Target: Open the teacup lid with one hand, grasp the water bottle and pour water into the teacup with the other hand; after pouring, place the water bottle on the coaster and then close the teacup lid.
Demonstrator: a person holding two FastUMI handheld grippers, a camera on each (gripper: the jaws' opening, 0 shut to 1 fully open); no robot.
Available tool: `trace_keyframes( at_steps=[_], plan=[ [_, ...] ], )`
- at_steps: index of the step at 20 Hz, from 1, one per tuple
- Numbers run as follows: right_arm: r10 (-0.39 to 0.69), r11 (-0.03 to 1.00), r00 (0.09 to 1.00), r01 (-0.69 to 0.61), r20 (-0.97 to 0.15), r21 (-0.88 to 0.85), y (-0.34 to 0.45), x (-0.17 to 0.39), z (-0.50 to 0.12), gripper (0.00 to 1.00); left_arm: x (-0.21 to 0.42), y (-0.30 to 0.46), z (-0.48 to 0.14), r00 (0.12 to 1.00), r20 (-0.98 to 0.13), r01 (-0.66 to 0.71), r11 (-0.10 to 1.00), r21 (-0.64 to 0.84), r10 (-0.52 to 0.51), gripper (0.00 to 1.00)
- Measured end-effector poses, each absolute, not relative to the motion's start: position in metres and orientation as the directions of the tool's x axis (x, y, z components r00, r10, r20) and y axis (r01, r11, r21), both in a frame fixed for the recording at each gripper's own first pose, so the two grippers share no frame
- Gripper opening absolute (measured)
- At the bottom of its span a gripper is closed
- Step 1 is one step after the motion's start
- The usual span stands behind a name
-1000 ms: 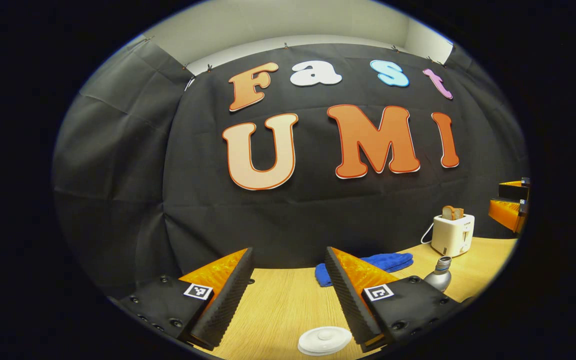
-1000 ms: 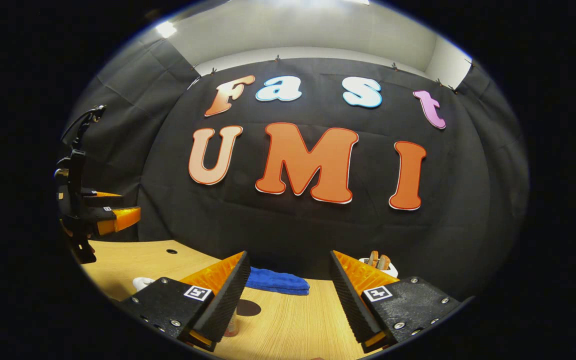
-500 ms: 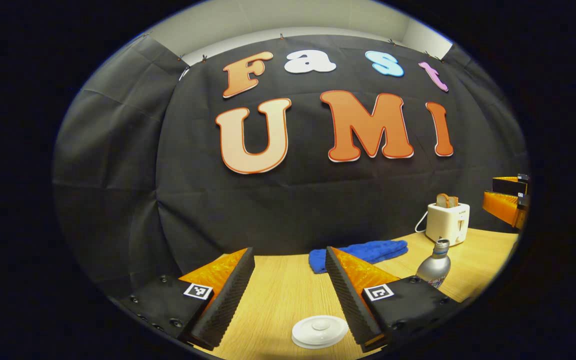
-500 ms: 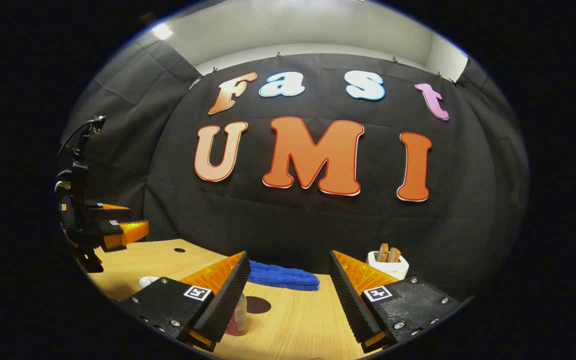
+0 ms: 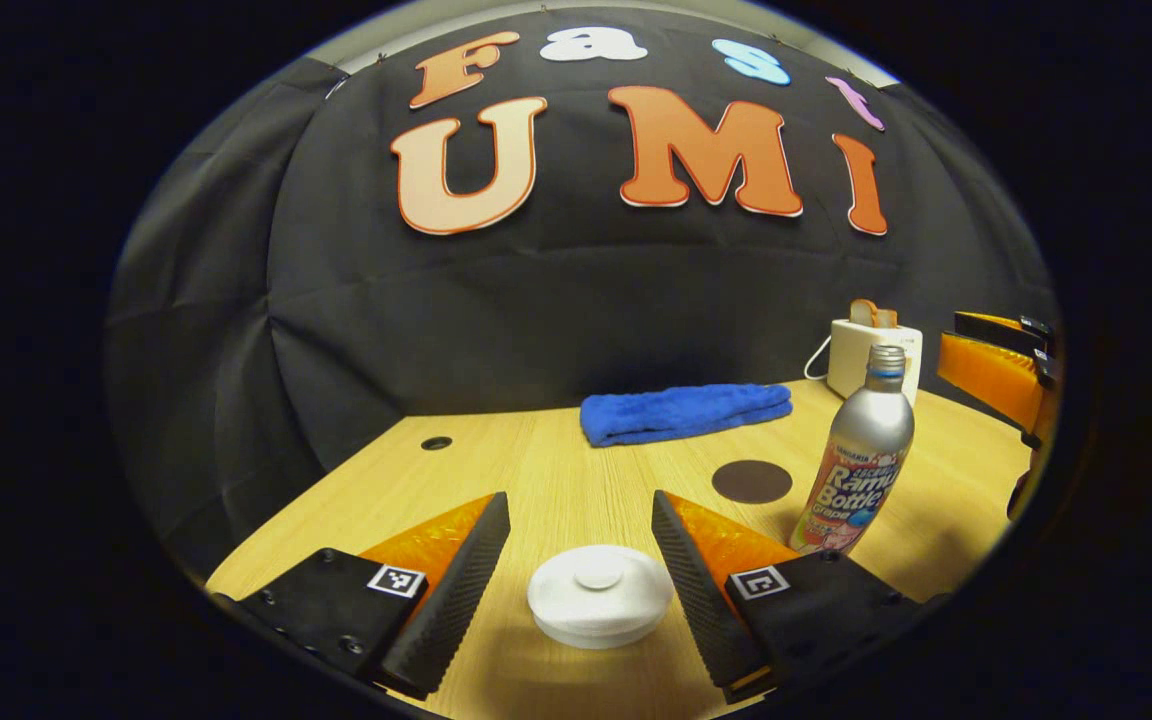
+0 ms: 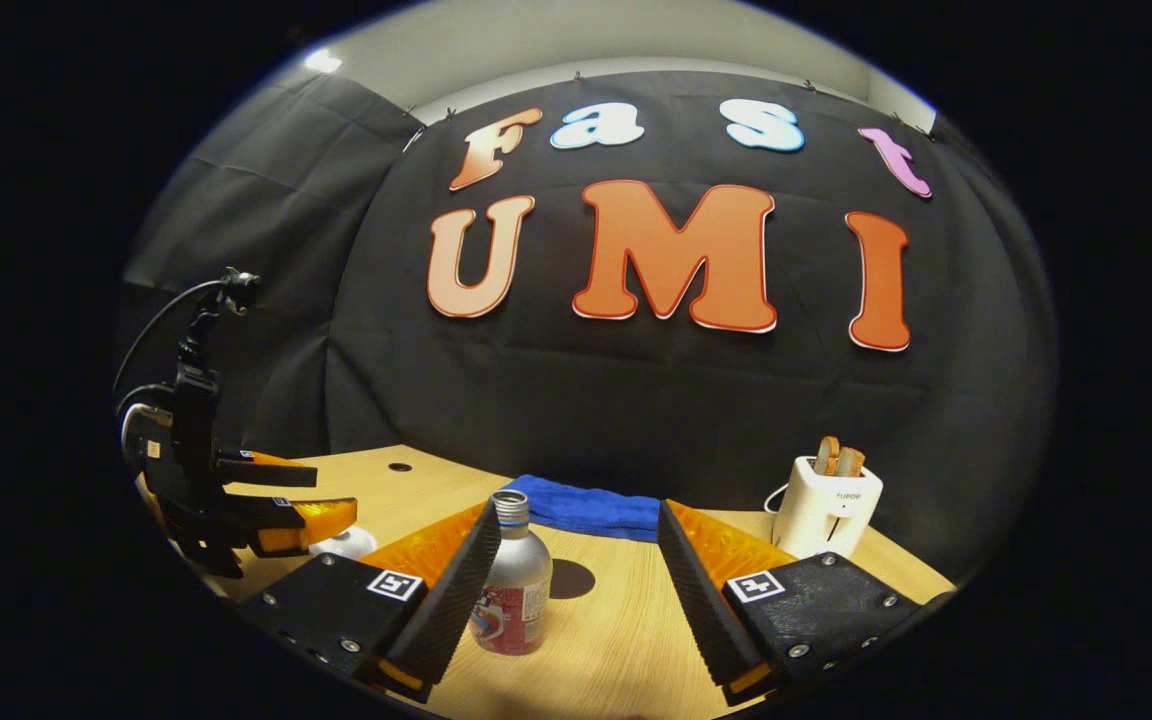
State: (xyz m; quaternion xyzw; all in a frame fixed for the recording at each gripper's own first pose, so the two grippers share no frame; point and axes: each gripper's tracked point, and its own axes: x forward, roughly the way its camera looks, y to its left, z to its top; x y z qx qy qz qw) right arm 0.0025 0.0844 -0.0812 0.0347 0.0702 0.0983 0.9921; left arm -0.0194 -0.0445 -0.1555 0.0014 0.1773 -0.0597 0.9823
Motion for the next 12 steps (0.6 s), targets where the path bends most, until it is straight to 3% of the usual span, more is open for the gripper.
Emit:
trace_keyframes(
  at_steps=[3,7,12],
  plan=[
    [0.226,0.973,0.958,-0.213,-0.175,0.09,0.096,0.005,-0.099,0.95,-0.019,-0.045,-0.176,0.911,-0.396,0.118,0.993,-0.016,-0.114,0.94],
    [0.27,0.962,0.94,-0.255,-0.206,0.097,0.11,0.005,-0.116,0.95,-0.02,-0.048,-0.191,0.893,-0.434,0.123,0.992,-0.017,-0.118,0.84],
    [0.307,0.951,0.923,-0.292,-0.233,0.097,0.124,0.005,-0.128,0.95,-0.018,-0.055,-0.19,0.893,-0.431,0.134,0.991,-0.014,-0.127,0.48]
  ],
)
